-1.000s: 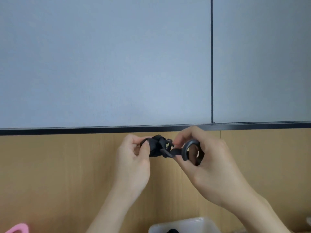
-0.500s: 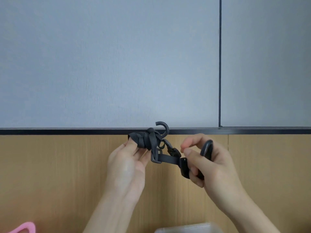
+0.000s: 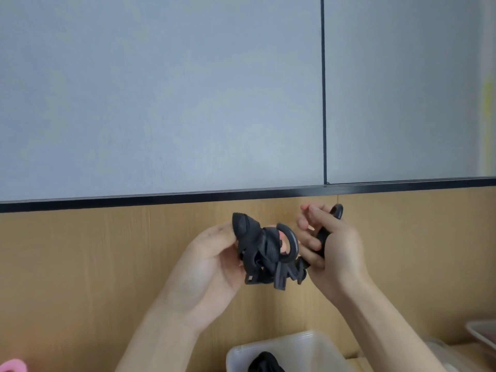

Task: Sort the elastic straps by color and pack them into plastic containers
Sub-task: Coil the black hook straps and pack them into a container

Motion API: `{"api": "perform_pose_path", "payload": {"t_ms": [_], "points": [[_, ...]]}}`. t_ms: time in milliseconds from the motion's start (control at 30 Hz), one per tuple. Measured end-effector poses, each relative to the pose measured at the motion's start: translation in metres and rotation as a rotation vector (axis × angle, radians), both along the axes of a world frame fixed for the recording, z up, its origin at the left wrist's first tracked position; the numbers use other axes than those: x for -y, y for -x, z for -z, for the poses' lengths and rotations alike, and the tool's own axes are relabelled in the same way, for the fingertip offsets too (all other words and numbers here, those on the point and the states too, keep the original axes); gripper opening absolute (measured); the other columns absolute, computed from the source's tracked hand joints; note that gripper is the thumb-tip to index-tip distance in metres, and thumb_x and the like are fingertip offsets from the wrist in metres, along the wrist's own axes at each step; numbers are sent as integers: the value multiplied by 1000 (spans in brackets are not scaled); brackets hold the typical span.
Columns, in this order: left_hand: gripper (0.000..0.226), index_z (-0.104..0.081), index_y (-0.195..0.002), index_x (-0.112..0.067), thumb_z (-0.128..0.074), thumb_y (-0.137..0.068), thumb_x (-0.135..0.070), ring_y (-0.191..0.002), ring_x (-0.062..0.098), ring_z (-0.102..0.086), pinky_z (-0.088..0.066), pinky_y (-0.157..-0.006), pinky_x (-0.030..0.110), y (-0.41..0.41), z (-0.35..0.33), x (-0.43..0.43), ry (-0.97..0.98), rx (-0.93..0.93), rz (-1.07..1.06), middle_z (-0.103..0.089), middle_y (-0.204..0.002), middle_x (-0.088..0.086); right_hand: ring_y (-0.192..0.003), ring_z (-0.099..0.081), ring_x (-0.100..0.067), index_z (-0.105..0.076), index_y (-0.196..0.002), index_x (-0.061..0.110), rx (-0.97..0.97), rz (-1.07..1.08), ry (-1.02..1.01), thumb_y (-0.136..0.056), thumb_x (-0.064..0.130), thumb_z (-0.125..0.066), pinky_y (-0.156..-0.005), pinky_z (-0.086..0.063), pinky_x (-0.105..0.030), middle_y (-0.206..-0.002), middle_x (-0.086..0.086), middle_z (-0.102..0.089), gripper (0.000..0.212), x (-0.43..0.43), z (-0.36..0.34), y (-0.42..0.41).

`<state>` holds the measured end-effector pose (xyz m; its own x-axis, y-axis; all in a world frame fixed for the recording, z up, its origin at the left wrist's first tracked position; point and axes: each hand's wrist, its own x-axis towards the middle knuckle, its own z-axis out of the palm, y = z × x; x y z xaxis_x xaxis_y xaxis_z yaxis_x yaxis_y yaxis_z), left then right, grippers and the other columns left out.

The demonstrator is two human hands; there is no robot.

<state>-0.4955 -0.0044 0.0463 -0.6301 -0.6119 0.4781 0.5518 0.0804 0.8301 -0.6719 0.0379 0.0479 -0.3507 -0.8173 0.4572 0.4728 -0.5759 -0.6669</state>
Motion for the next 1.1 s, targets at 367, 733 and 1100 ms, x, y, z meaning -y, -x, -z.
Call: {"api": "perform_pose_path", "payload": {"t_ms": [367,733,1100], "points": [[21,-62,-94,-6,-54,-100,-24,-102,28,-72,-56,-87,30,22,15,-14,407,444,-152,-77,-104,14,-40,-30,-8,-58,-90,9,40,125,42,-109,24,-40,-30,-19,-18,-65,0,-49,31,-10,-14,13],[17,-67,-89,-14,-58,-102,-23,-91,36,-71,-57,-88,58,37,22,-21,353,424,-509,-74,-91,13,-48,-39,-14,-58,-84,10,-129,149,109,-108,27,-44,-40,-27,-27,-64,-2,-51,33,-25,-25,-10],[23,-62,-93,-9,-52,-105,-26,-83,25,-75,-63,-74,46,30,18,-8,199,315,-701,-75,-88,10,-66,-48,-16,-67,-83,23,-552,239,241,-98,30,-49,-61,-42,-22,-74,2,-56,24,-30,-16,-35]]}}
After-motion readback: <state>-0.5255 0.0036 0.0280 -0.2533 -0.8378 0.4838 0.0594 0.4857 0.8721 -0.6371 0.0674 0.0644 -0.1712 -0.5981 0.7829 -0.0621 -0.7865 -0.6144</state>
